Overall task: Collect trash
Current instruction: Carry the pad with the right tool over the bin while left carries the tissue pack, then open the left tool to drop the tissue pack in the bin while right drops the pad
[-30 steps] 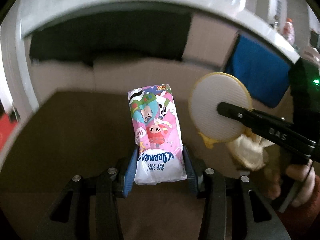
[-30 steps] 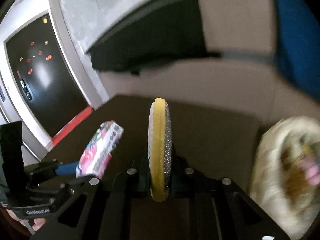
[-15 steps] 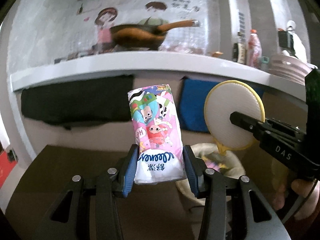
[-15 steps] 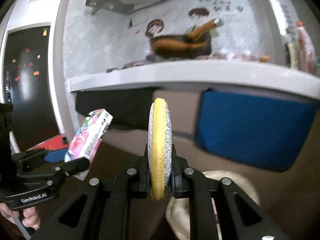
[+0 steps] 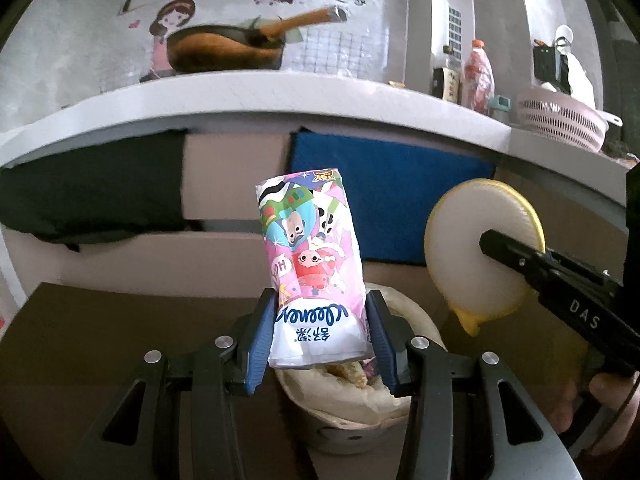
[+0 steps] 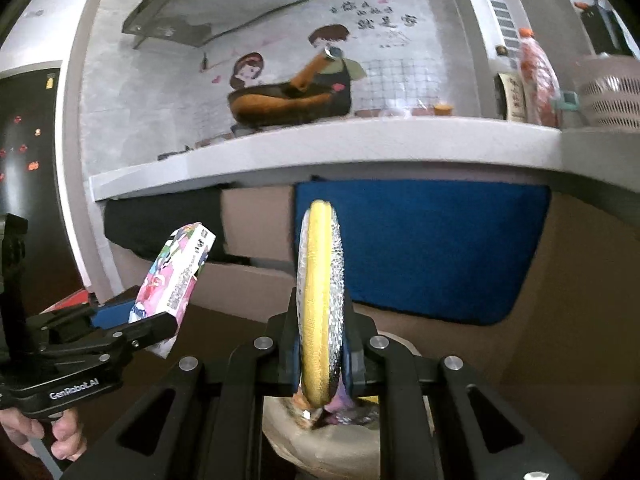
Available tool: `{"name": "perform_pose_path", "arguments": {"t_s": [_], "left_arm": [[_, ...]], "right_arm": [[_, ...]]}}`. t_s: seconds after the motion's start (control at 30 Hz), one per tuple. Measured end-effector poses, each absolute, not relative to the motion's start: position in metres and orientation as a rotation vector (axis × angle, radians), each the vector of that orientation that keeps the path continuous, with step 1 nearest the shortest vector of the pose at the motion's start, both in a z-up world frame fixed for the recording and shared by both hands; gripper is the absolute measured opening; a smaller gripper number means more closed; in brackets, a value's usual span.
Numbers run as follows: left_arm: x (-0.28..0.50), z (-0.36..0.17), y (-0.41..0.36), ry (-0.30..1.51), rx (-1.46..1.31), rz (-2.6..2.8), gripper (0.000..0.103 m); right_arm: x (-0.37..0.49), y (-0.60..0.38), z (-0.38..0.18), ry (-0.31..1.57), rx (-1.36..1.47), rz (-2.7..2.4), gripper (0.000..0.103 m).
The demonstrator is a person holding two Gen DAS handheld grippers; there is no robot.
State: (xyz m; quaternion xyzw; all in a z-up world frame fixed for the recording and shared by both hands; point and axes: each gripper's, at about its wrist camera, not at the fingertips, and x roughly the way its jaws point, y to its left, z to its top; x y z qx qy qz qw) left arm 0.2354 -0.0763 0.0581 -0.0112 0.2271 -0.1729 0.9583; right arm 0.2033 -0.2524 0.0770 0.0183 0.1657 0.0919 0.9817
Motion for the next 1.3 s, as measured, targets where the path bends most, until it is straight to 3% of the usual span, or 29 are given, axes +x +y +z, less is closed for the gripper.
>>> {"name": "perform_pose_path", "arguments": {"t_s": [0.4,1.13,1.3], "left_arm": [[0.289,0.006,-0.099,0.563,-0.031,-0.358,0.046],[0.351,-0.035,-0.099,0.670,-0.137,-0.512,0.049],[0.359,-0.047,-0.104,0.784,-0.118,-0.551,0.049]], "right_arm": [[0.251,-0.276,0.022,0.450,0.090,0.172,0.015],[0.314,-0.301,-0.040,0.557,0.220,0.151,0.016],[0.328,-0.294,-0.058,0.620,0.208,0.167,0.016]]}}
